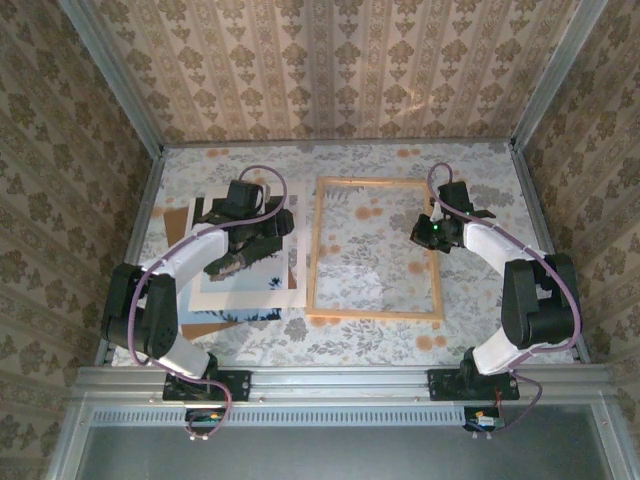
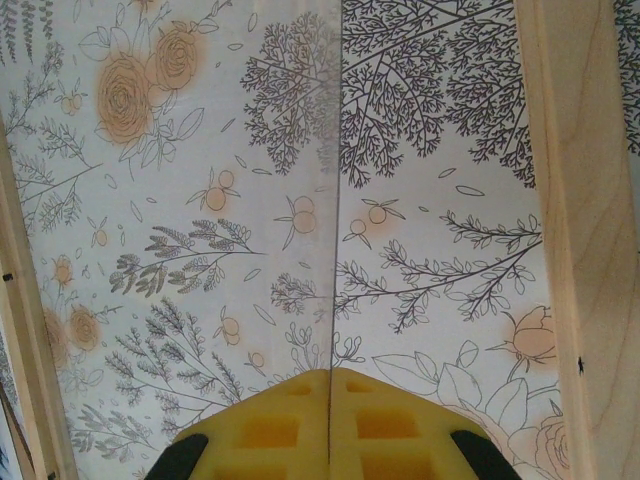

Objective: Put the photo into the frame

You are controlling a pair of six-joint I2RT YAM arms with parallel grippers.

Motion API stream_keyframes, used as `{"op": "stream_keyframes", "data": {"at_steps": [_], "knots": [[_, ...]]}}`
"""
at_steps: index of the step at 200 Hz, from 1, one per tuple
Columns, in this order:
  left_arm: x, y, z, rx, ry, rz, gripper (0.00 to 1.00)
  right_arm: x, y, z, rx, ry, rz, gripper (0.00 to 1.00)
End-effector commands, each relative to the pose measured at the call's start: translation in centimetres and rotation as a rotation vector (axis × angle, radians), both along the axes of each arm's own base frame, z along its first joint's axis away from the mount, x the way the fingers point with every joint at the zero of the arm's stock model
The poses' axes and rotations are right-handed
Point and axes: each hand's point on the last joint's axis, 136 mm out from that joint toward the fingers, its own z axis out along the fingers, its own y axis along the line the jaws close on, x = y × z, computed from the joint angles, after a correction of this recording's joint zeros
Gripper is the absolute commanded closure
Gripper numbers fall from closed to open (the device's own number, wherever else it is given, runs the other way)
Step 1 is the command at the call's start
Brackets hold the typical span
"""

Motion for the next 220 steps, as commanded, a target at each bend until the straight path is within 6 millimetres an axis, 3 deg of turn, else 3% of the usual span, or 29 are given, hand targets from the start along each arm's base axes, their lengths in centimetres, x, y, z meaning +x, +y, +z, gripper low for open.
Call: {"op": "stream_keyframes", "data": {"at_steps": [1, 220], "knots": [[0.1, -0.1, 0.1, 0.02, -0.009, -0.016, 0.17, 0.4, -0.4, 1.1, -0.019, -0.029, 0.002, 1.0], [0.2, -0.1, 0.5, 0.031, -0.014, -0.022, 0.17, 1.6, 1.0, 1.0, 0.043, -0.045, 0.033, 0.96]]}}
